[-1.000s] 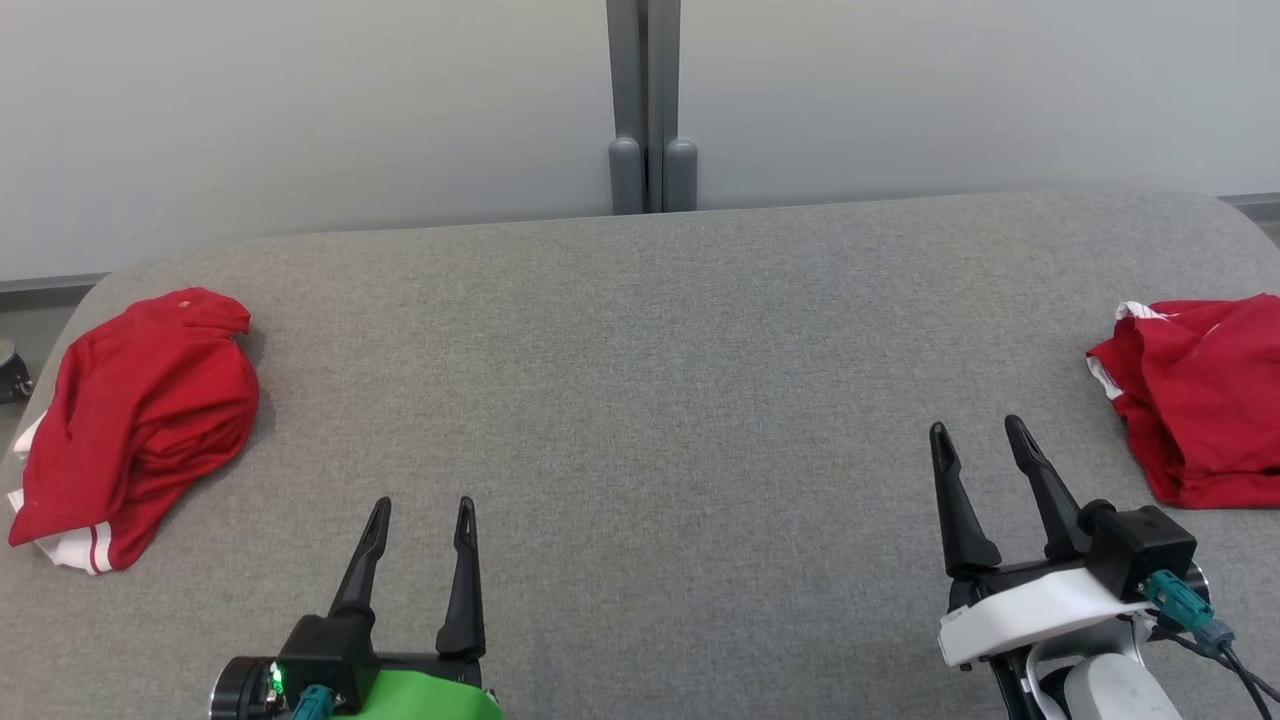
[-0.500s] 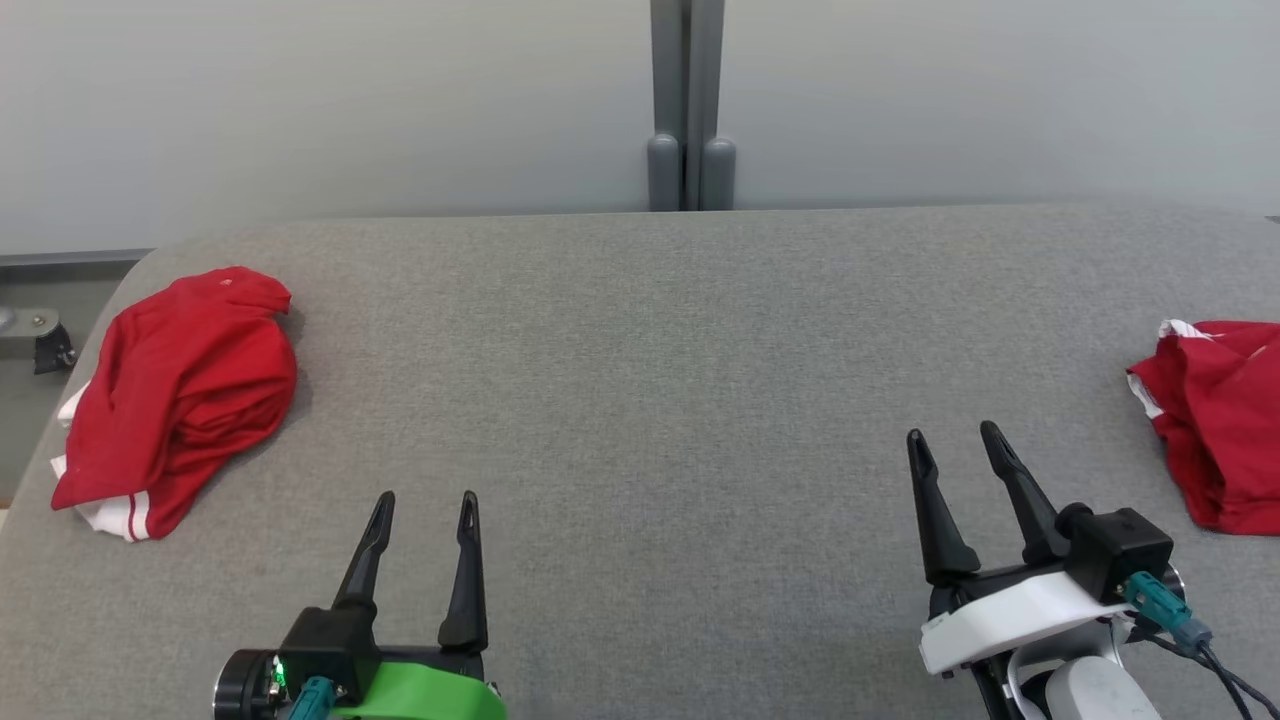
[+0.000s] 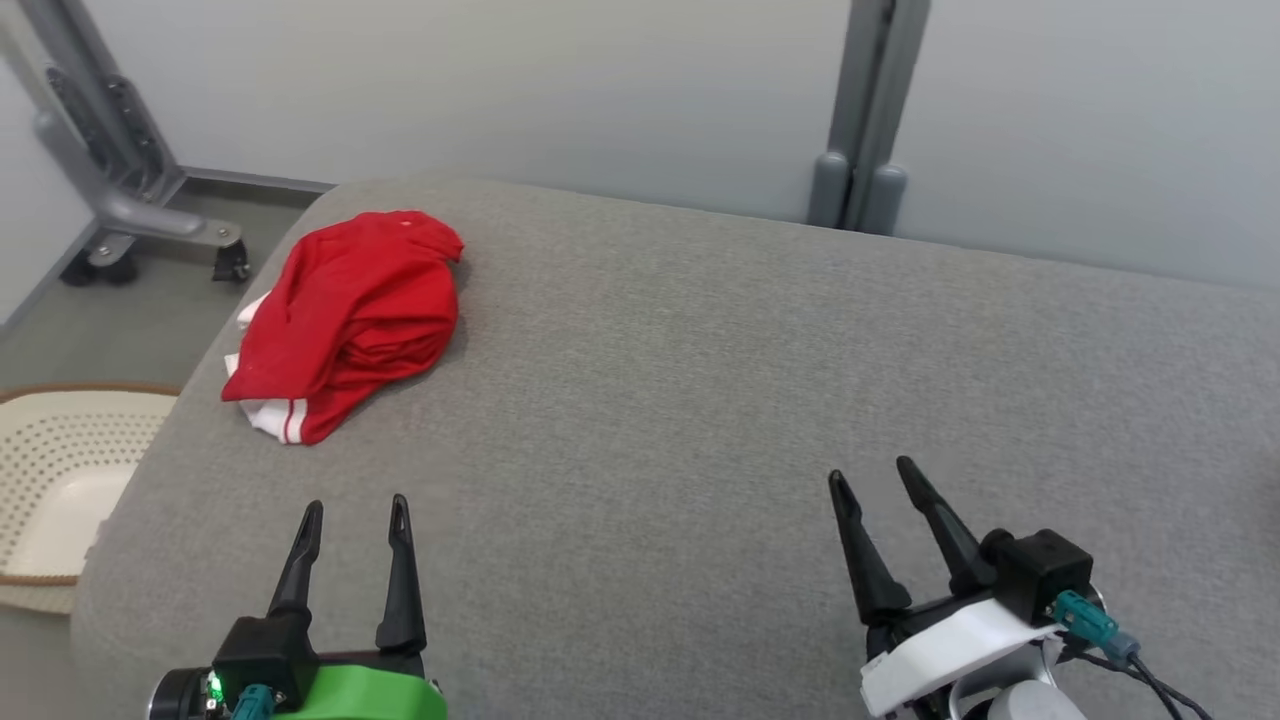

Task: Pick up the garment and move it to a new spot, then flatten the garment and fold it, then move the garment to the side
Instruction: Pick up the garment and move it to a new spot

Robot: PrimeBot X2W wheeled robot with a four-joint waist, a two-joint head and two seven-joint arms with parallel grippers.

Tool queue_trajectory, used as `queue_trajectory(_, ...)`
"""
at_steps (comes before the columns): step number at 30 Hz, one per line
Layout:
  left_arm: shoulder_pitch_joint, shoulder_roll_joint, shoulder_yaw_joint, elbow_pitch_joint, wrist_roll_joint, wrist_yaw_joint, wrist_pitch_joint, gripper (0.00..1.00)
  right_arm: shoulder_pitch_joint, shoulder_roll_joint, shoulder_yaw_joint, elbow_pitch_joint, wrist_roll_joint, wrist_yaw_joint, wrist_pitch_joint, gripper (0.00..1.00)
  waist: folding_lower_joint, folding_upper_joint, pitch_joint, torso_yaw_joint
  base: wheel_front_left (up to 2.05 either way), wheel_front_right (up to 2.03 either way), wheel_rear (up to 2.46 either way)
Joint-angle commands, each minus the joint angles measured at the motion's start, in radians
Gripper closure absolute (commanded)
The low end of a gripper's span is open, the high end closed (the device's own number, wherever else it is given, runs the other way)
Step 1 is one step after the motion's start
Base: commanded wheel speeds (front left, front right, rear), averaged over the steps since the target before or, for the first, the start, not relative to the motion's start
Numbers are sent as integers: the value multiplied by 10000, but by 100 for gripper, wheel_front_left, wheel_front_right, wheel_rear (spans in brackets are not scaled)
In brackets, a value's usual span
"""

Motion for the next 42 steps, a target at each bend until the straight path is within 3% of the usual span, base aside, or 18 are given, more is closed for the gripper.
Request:
queue_trajectory(1, 167, 26, 129, -36, 81, -58, -4, 0, -36, -18, 134, 62, 67, -16, -30, 0, 0, 0, -229, 991, 0, 0, 0)
queue_trajectory(10, 286, 24, 594, -185, 248, -197, -4, 0, 2, -21, 564, 223, 363, -16, -30, 0, 0, 0, -388, 1906, 0, 0, 0)
queue_trajectory(21, 331, 23, 806, -316, 298, -151, -4, 0, -65, -23, 600, 278, 407, -16, -30, 0, 0, 0, -237, 2036, 0, 0, 0)
queue_trajectory(27, -131, 23, 1043, -446, 60, -34, -4, 0, -235, -23, 473, 209, 0, -16, -30, 0, 0, 0, 239, 1802, 0, 0, 0)
queue_trajectory(34, -1027, 21, 1405, -235, 280, 130, -4, 0, -894, -198, 44, -162, -894, -16, -30, 0, 0, 0, 1552, 1243, 0, 0, 0)
queue_trajectory(42, -3333, 468, 2105, 1495, 302, -401, -4, 0, -1413, -988, -453, -1085, -1439, -16, 68, 0, 0, 0, 3161, 739, 0, 0, 0)
